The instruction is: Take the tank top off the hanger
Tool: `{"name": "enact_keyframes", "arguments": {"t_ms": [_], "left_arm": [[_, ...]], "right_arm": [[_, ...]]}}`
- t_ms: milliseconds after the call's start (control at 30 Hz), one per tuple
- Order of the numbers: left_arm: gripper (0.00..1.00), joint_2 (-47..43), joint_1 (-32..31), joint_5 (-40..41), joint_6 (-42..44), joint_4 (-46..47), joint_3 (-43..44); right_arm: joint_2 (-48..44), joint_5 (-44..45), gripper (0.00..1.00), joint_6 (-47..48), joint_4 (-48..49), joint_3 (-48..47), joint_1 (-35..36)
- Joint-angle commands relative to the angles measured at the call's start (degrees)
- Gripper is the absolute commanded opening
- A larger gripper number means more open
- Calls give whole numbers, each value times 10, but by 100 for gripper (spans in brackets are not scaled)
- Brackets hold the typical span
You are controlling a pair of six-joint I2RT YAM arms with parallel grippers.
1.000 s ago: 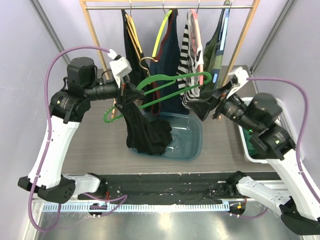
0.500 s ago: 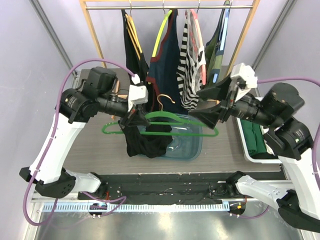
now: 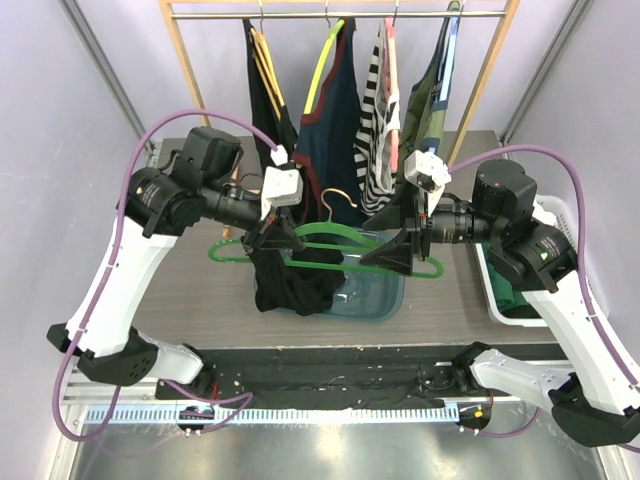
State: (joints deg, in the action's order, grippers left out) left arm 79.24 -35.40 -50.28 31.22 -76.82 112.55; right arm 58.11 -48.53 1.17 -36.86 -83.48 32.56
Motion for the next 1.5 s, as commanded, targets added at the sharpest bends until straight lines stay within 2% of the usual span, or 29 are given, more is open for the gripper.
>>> {"name": "enact_keyframes", "arguments": {"t_ms": [0, 167, 267, 333, 367, 400, 500, 567, 600, 667, 700, 733, 767, 867, 1000, 1033, 1233, 1467], "left_arm": [[0, 23, -9, -39, 9, 9, 44], [0, 47, -27, -46, 4, -6, 75], [0, 48, -38, -46, 0, -6, 74], [0, 47, -42, -46, -4, -3, 74], [0, 45, -42, -41, -6, 1, 73], [0, 45, -42, -37, -7, 6, 73], [1, 36, -42, 6, -31, 52, 65], [34, 27, -42, 49, -67, 125, 60], [51, 26, -42, 104, -87, 145, 64], [59, 28, -42, 148, -80, 173, 85], [67, 29, -42, 185, -76, 179, 106], [93, 29, -42, 206, -66, 185, 116], [99, 28, -42, 222, -57, 193, 124], [100, 14, -42, 267, -42, 197, 144], [100, -36, -42, 290, -33, 195, 70], [100, -47, -42, 317, -34, 199, 28], [98, -97, -42, 361, -90, 221, -80], [95, -88, -42, 385, -136, 264, -112]], "right_arm": [[-3, -43, 74, -11, 51, 10, 1], [3, -50, 65, -32, 85, 29, 4], [6, -49, 54, -35, 89, 35, 5], [6, -40, 37, -35, 90, 35, 4], [4, -32, 15, -36, 91, 33, 4], [-1, -21, 3, -39, 91, 35, 5], [-13, 36, 1, -47, 94, 40, 4], [-29, 94, 1, -56, 98, 44, 4], [-34, 114, 1, -57, 99, 47, 4], [-54, 159, 1, -57, 101, 54, 4], [-60, 170, 1, -58, 101, 60, 4], [-66, 177, 1, -56, 101, 64, 4], [-76, 194, 1, -56, 100, 67, 4], [-82, 206, 1, -57, 97, 68, 4], [-81, 245, 1, -59, 98, 61, 5], [-80, 251, 1, -60, 101, 61, 4], [-83, 275, 1, -78, 131, 64, 4], [-74, 253, 1, -95, 144, 69, 4]]}}
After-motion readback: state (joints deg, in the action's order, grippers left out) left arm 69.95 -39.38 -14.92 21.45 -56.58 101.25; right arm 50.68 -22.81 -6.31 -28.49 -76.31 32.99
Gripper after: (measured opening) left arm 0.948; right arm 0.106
